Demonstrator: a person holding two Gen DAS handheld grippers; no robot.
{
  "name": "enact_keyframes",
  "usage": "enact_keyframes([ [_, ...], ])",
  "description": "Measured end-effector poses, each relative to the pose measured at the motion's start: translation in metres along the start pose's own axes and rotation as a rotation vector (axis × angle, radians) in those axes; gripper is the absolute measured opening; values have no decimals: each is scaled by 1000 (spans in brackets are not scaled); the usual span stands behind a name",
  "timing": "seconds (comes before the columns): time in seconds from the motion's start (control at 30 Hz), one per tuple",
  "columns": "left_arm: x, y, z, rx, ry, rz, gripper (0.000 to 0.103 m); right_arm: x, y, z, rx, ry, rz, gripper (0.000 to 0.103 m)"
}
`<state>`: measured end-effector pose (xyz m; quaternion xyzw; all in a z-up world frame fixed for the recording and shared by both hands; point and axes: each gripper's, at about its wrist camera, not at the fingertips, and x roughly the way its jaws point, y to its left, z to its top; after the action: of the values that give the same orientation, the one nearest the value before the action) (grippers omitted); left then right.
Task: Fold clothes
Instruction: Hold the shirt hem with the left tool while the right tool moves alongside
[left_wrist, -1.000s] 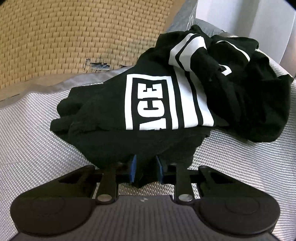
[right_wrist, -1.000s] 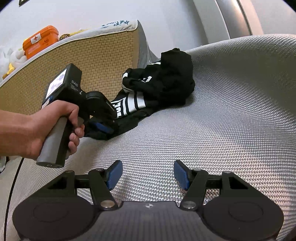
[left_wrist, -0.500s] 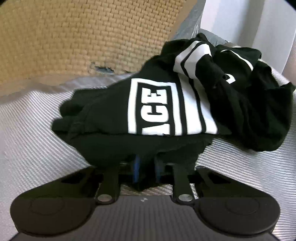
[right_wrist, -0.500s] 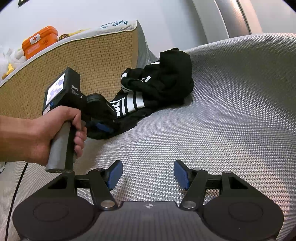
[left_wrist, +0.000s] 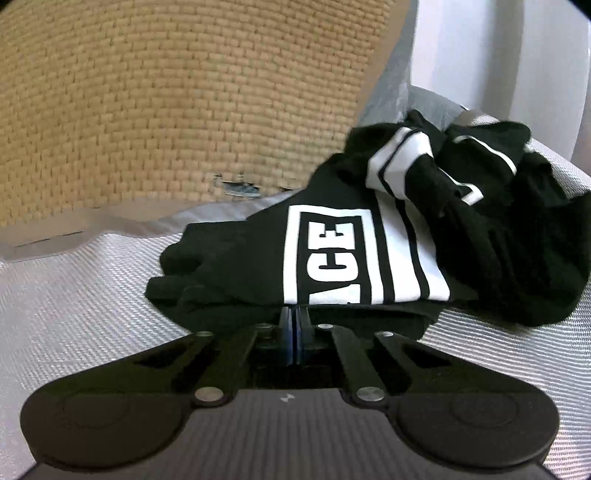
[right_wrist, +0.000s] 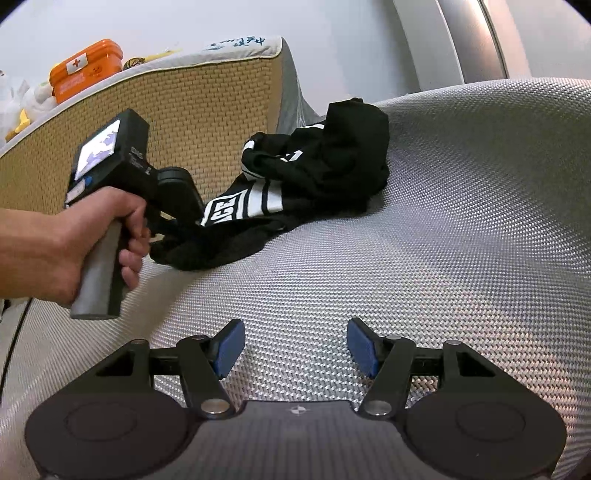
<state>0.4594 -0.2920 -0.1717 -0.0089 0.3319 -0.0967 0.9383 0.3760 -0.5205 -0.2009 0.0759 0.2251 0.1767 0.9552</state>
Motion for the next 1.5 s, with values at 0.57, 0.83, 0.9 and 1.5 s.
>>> enact_keyframes([
  [0.57,-8,55,-6,-49,70,151,1,6,-4,2,-40,0,-3,65],
  [0.83,-21,74,-23,12,97,45,2,9,1,2,-72,2,-11,66],
  [0.9,-22,68,-24,55,96,21,3,9,3,2,-84,4,-11,66],
  [1.5,1,24,-7,69,14,-91,31,10,8,-6,-141,-2,-16,67],
])
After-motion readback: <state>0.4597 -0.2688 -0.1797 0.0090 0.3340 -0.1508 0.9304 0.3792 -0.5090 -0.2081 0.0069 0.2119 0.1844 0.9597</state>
